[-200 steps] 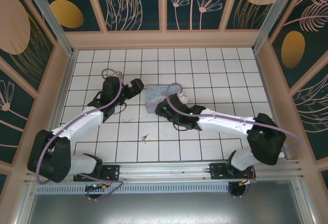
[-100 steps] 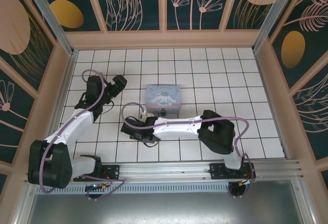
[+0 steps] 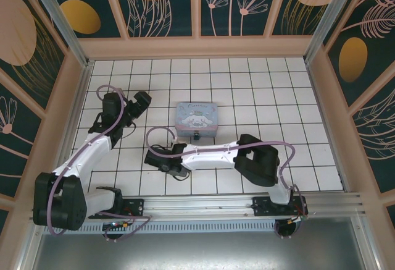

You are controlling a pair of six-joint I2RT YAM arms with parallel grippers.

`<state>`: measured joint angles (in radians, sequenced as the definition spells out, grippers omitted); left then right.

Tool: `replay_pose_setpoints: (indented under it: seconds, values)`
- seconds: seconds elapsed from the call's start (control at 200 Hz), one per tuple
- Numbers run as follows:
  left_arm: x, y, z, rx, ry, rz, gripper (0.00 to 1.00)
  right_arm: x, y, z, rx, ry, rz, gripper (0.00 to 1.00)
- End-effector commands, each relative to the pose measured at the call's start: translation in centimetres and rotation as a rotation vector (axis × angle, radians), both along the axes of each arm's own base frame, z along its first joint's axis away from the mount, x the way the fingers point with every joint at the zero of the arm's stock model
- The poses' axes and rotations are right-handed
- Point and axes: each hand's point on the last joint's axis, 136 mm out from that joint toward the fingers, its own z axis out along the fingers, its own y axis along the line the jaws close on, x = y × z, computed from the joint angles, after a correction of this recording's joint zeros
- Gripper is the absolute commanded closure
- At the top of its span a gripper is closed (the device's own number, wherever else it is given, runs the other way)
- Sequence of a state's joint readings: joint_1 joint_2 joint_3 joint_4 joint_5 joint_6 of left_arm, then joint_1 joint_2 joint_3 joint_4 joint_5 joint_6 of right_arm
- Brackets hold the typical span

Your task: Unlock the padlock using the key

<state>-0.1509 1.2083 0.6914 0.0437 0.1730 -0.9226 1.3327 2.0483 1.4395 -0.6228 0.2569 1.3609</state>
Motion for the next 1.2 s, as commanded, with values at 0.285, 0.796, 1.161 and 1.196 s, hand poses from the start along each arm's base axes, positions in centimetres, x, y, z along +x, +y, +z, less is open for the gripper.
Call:
replay_pose_setpoints:
  seconds: [0.285, 0.796, 1.161, 1.196]
  values:
    - [-0.3, -0.1, -1.1, -0.025, 0.020, -0.003, 0.01, 0.3, 0.4, -1.7, -0.050, 0.055, -0.002, 0.46]
    - [-0.3, -0.1, -1.3, -0.035, 0.025, 0.001, 0.01, -0.7, 0.5, -4.4, -0.141, 0.122, 0.024, 0.56]
    - [-0.6, -0.4, -0.7, -0.034, 0.010, -0.024, 0.01, -0.9, 0.0, -5.1, -0.058, 0.141, -0.011, 0.74]
    - [-0.6, -0.5, -0.7, -0.034, 0.009, -0.027, 0.01, -0.9, -0.1, -5.1, -0.052, 0.141, -0.013, 0.76]
